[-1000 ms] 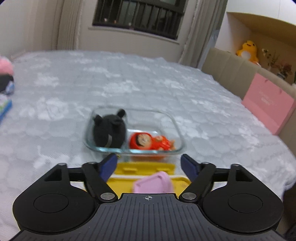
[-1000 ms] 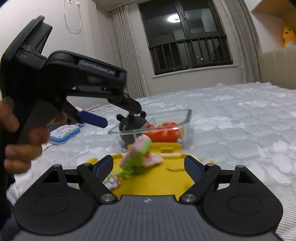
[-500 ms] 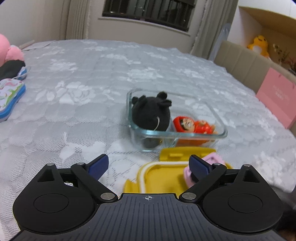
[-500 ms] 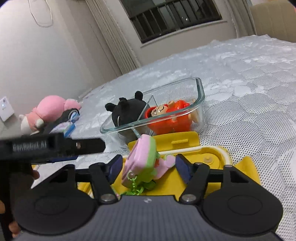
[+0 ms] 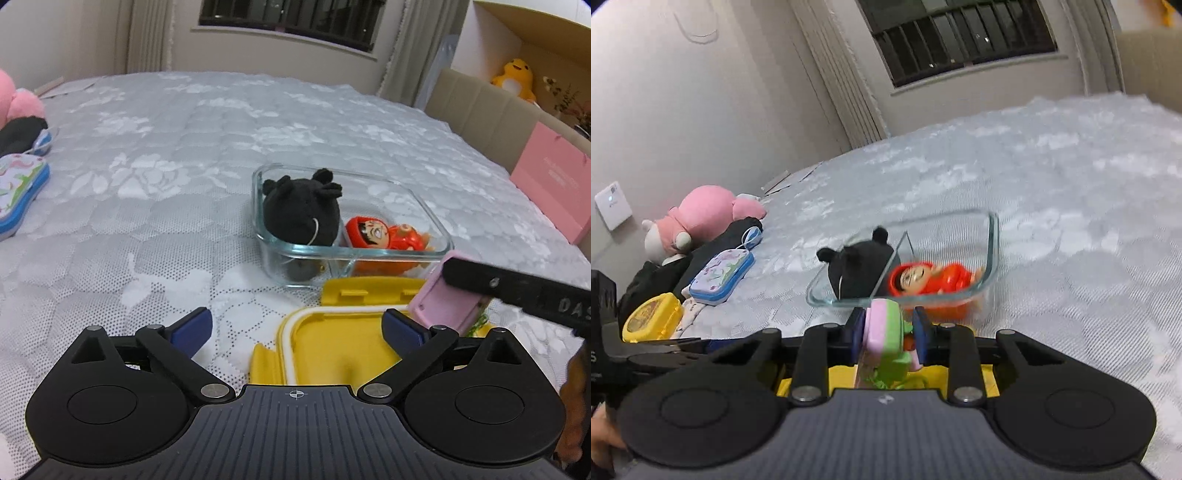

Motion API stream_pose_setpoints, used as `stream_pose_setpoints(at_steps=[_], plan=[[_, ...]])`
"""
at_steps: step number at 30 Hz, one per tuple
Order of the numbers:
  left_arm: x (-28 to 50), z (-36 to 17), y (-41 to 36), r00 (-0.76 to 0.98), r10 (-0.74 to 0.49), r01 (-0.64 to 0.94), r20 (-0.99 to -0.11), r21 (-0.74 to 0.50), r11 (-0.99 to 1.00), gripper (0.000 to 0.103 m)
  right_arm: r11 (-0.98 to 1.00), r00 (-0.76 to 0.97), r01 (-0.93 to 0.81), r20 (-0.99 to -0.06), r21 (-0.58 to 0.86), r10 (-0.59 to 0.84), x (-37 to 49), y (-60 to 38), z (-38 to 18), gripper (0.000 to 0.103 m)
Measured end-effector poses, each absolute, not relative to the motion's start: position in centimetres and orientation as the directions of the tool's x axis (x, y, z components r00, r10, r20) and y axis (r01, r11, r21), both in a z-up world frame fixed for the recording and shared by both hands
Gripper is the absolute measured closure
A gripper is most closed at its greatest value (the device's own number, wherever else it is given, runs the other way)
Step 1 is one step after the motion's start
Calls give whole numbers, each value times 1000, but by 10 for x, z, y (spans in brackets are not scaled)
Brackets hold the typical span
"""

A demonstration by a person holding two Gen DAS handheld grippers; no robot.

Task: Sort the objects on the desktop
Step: 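Grasp the pink keychain with the right gripper while the left gripper releases it, then carry the pink keychain into the glass container and open the right gripper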

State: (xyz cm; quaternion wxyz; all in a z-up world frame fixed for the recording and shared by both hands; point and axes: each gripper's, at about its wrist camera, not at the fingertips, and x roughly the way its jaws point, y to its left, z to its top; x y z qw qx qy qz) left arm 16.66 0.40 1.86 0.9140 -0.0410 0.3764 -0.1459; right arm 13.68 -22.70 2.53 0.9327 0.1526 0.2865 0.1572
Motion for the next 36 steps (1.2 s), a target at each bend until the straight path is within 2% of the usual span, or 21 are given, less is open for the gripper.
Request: stream_pose_setpoints(at_steps=[10,16,21,23,27,32,36], plan=[[168,17,3,638,-354,264,-684,-237,935,2,927,851,-228,-401,299,339,140,-230,81,73],[176,13,15,589,-462,272,-663,-375,886,2,955,898,-219,-340,201,278,166,-216,108,73],[178,14,14,622,-404,243,-671,-326,914,1,966,916,-186,-325,178,236,206,-205,109,73],[179,15,13,642,-364,228,-675,-285,931,1,973,917,-163,-339,161,209,225,-201,102,73],[181,16,11,665,-306,216,-681,-217,952,0,966,879,-139,-422,219,222,260,-200,76,73],[185,16,15,659,-308,210,-687,-225,951,0,966,832,-101,-512,236,212,279,-203,39,73],[189,13,17,659,-288,195,-695,-212,958,0,966,812,-93,-543,239,213,273,-211,25,73]])
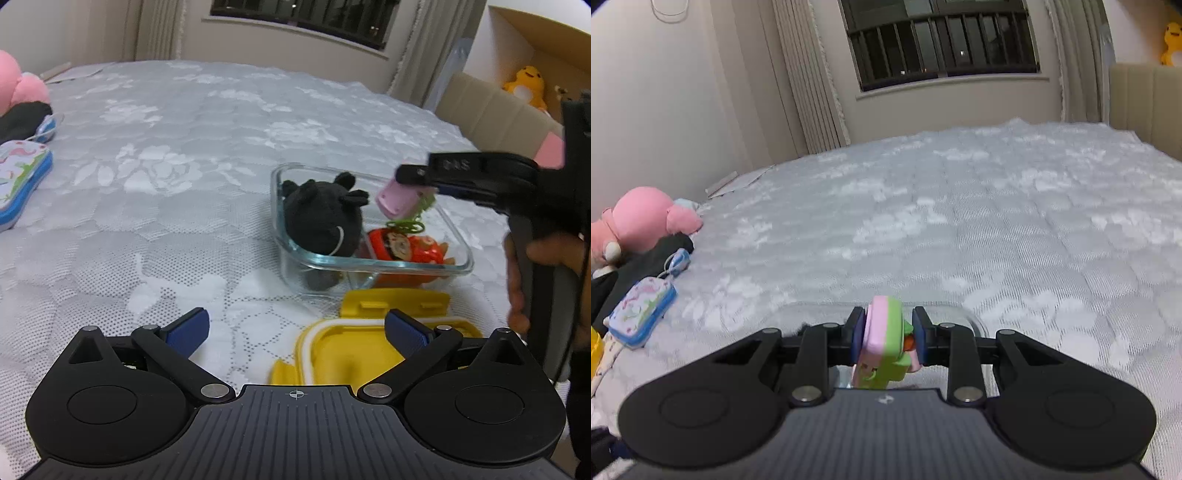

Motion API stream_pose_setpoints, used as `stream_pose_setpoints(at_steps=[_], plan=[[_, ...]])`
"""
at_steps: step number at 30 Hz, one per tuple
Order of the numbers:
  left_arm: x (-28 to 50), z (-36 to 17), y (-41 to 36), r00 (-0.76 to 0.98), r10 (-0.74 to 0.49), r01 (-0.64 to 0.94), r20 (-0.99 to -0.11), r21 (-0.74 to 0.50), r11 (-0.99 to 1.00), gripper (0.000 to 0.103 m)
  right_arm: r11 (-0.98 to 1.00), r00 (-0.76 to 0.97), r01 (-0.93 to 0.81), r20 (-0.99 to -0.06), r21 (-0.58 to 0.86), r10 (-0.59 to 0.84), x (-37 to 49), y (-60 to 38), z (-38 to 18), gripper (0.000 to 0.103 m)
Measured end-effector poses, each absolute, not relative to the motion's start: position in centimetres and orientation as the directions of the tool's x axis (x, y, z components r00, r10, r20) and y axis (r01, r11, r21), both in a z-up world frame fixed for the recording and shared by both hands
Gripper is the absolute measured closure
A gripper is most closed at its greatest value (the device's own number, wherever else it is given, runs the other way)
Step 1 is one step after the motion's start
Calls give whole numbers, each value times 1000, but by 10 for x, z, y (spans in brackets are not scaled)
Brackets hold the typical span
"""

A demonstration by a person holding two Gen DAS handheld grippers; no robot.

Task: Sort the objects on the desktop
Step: 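Carry the pink keychain into the glass container and open the right gripper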

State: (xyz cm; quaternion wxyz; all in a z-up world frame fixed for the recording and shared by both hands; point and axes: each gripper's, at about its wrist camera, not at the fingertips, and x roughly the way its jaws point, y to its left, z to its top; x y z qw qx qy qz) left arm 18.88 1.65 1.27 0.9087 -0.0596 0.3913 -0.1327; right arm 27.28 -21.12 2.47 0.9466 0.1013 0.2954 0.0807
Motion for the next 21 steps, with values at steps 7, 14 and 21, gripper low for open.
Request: stream_pose_setpoints(at_steps=[7,14,21], plan=[[190,11,12,640,-317,213,-699,-235,948,0,852,749,-126,-515,507,417,253,-250,34,69],[187,10,9,623,-357,245,-696,-260,934,0,758,717,-182,-443,627,538,224,-270,45,56],[189,6,20,514,-535,312,-671,-434,845,0,781,722,-170,-464,601,514,218,-260,44,41]])
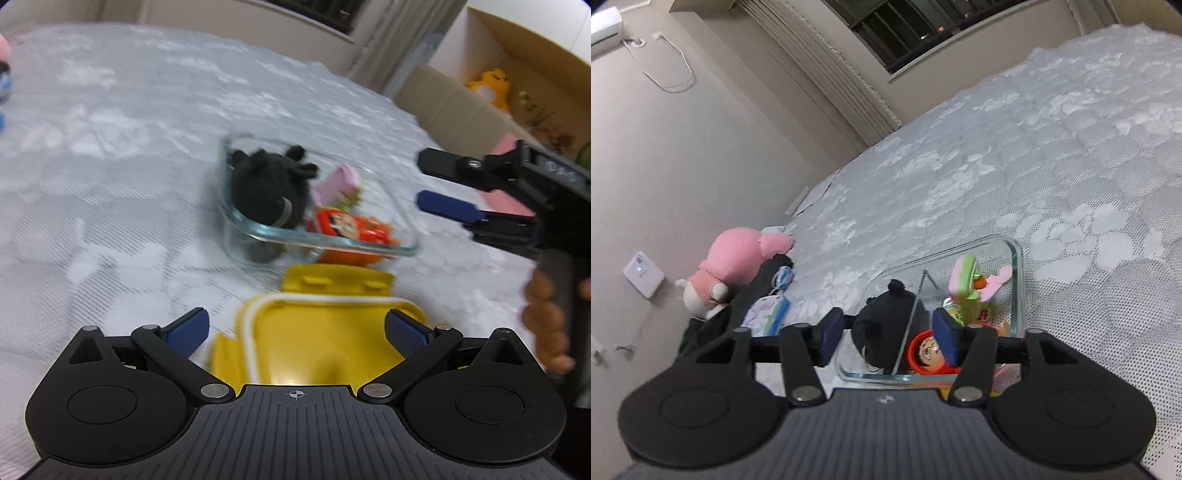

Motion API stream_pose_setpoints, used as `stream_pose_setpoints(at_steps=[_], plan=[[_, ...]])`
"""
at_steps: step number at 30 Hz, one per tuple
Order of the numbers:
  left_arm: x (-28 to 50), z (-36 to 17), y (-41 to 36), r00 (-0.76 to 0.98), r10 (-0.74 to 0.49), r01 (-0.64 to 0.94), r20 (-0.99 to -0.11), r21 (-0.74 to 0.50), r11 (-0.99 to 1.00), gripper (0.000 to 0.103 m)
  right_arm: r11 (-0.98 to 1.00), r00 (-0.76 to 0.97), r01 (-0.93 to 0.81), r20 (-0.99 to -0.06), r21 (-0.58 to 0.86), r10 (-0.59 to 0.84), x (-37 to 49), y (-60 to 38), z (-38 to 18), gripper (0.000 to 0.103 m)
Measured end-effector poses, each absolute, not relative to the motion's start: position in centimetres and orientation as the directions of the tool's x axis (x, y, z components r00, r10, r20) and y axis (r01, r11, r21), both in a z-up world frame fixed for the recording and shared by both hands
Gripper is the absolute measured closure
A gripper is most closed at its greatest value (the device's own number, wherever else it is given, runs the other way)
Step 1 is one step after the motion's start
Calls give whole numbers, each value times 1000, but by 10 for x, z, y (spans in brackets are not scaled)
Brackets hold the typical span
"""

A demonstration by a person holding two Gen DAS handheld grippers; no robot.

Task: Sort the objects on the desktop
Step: 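Carry the pink keychain into the glass container and open the right gripper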

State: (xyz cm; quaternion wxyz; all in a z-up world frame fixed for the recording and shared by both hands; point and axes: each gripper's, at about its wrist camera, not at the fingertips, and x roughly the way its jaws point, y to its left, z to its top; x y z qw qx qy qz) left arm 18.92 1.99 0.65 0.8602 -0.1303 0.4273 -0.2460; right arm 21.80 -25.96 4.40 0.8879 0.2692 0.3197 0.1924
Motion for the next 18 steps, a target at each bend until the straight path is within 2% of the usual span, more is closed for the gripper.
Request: stream_pose_setpoints(at_steps=[3,8,13,18], plan=[[190,9,31,478,-612,328,-631,-518,790,0,841,750,-161,-490,517,445,213,-250,47,38],[194,10,55,398,-786,333,-474,-723,605,0,861,760,-165,-495,481,422,208,-244,49,31],[191,17,61,386,-833,362,-397,-766,532,0,884,773,-175,-496,434,396,205,-238,51,30],[189,22,56,354,-862,407,-363,-770,491,0,913,781,-195,-507,360,366,203,-228,51,25]])
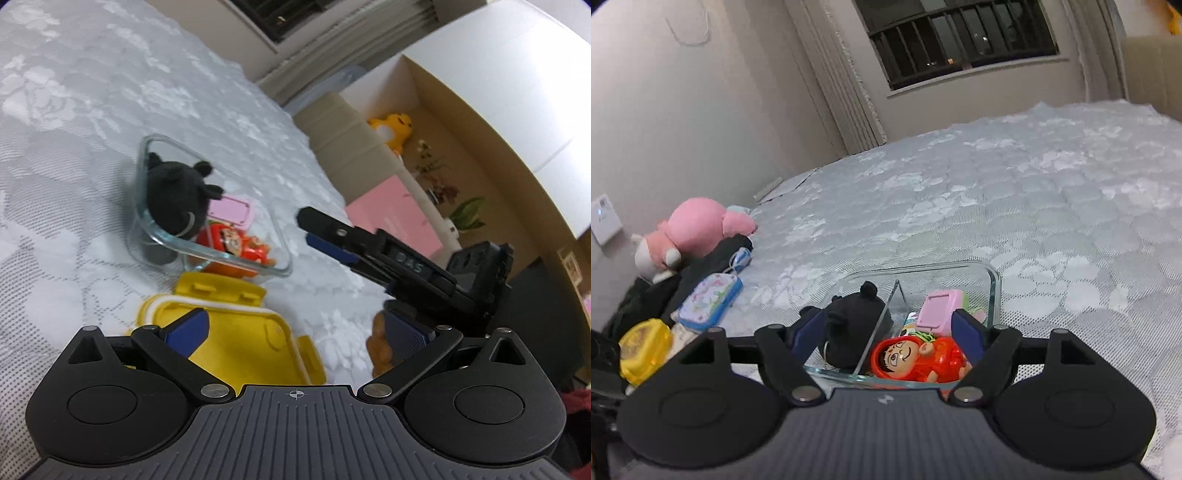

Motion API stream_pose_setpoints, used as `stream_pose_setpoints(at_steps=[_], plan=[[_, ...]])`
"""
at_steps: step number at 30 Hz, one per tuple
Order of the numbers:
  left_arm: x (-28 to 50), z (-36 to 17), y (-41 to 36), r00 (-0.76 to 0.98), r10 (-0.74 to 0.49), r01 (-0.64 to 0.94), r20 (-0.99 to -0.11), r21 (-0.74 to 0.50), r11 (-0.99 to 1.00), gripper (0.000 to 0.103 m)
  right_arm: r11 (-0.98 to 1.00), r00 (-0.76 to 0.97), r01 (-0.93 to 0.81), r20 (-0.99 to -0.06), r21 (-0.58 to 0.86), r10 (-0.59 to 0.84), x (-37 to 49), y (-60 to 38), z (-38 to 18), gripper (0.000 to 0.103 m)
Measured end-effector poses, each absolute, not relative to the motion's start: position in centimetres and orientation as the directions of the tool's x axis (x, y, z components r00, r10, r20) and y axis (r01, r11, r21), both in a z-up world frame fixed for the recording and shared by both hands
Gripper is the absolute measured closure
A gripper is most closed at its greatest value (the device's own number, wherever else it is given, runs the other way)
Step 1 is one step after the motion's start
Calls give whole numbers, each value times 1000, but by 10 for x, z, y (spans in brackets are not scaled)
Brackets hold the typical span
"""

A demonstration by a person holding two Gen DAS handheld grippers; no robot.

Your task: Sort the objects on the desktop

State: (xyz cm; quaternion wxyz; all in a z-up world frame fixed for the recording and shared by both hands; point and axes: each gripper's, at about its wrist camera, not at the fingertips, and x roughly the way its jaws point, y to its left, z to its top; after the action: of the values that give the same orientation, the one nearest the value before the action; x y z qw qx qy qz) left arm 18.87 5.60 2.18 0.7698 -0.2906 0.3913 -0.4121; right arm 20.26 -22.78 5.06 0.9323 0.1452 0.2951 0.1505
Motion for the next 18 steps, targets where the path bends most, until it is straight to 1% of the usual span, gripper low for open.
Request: stream_pose_setpoints(at_steps=[2,6,12,14,18], plan=[[189,22,55,307,-901,430,-305,-800,418,0,914,779,-198,-509,353,366,203,-225,51,25],[190,18,57,151,-983,439,-108,-883,164,0,908,774,-203,-507,367,378,203,-225,51,25],[186,18,60,32,-993,462,116,-882,-88,0,905,767,-217,-509,365,390,200,-224,50,25],[186,21,62,28,-989,466,148,-877,-118,0,906,766,-217,-512,364,389,199,-224,48,24],[186,22,66,56,-988,472,147,-875,-104,0,904,761,-216,-517,368,392,200,-223,46,24]])
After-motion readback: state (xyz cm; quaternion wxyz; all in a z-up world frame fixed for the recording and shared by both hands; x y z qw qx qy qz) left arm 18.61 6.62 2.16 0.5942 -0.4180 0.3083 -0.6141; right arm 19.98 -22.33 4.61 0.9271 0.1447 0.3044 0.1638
